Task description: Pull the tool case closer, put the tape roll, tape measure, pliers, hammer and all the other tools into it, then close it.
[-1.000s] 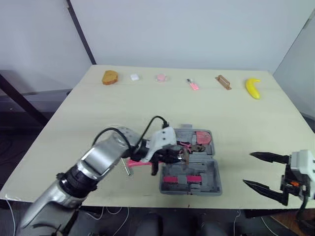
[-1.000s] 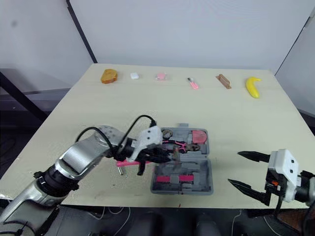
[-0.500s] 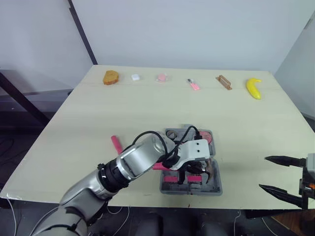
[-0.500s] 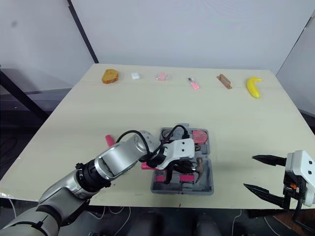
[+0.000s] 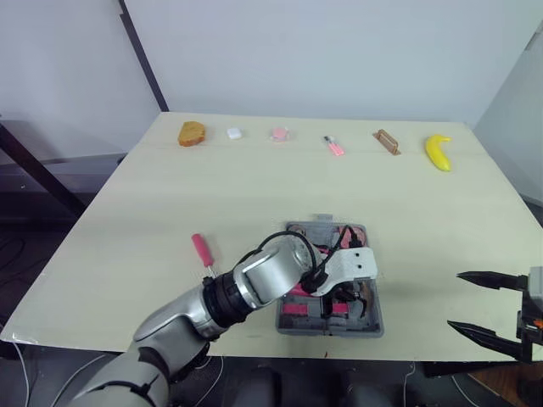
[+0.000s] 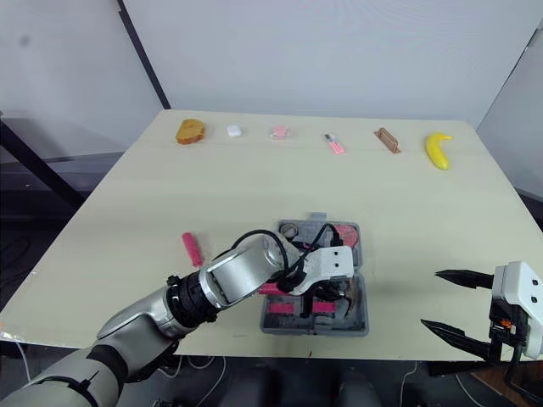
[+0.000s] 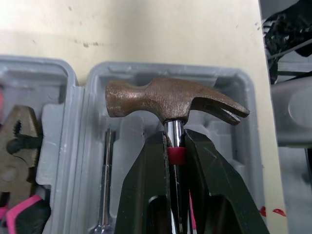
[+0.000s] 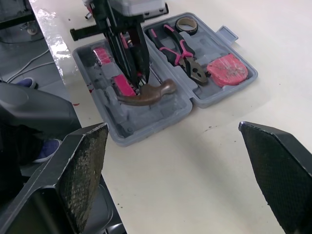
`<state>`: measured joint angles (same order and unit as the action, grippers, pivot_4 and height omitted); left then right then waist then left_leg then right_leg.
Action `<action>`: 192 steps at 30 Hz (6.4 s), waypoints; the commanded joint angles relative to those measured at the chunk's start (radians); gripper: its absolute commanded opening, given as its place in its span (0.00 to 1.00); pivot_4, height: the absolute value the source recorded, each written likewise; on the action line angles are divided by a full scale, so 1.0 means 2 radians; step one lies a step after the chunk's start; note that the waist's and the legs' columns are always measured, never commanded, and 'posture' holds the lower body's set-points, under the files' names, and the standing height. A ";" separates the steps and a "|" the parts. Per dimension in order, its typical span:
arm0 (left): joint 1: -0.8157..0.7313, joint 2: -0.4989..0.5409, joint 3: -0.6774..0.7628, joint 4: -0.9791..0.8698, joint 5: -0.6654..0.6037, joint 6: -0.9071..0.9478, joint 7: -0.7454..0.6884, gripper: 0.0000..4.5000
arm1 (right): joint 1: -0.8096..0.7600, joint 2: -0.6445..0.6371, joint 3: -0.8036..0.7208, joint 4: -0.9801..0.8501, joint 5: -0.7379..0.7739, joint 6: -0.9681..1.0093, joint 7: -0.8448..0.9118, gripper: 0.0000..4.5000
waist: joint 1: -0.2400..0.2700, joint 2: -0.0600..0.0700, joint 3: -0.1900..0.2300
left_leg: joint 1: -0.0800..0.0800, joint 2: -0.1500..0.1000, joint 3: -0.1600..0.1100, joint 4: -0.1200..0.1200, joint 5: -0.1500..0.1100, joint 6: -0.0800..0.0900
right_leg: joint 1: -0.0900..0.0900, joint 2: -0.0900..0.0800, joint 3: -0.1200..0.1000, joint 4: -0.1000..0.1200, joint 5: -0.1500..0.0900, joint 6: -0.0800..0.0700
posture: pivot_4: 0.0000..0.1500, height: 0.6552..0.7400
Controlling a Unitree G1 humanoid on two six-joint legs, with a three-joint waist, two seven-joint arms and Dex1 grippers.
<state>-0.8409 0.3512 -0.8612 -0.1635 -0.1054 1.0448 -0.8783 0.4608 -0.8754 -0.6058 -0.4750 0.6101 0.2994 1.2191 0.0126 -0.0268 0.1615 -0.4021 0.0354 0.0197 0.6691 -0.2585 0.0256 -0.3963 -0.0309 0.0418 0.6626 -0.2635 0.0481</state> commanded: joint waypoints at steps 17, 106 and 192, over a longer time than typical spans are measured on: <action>-0.006 -0.053 -0.024 0.065 0.054 -0.048 0.009 0.01 | -0.036 -0.019 -0.012 0.019 -0.005 -0.017 0.026 1.00 | 0.000 0.000 0.000 | 0.000 0.000 0.000 0.000 0.000 0.000 | 0.000 0.000 0.000 0.000 0.000 0.000 | 1.00 1.00; 0.543 0.058 0.644 0.008 -0.194 -0.363 0.053 0.59 | -0.150 0.156 0.169 0.134 -0.054 -0.071 -0.145 1.00 | -0.007 0.005 -0.005 | 0.001 0.001 0.000 -0.001 0.000 0.000 | 0.001 -0.003 -0.001 0.000 0.000 0.000 | 1.00 1.00; 0.447 0.021 0.467 -0.217 -0.086 0.043 0.336 0.10 | -0.255 0.061 0.233 0.008 0.036 0.015 -0.028 1.00 | -0.011 0.001 -0.003 | 0.001 0.001 0.000 -0.001 0.000 0.000 | 0.001 -0.002 0.000 0.000 0.001 0.000 | 1.00 1.00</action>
<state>0.0436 0.3892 0.0852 -0.5493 -0.2768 1.1408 -0.2012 -0.0543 -0.7487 -0.1235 -0.4177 0.6667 0.3370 1.1666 -0.0084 -0.0243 0.1555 -0.3996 0.0374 0.0200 0.6674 -0.2587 0.0255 -0.3945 -0.0362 0.0417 0.6619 -0.2624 0.0488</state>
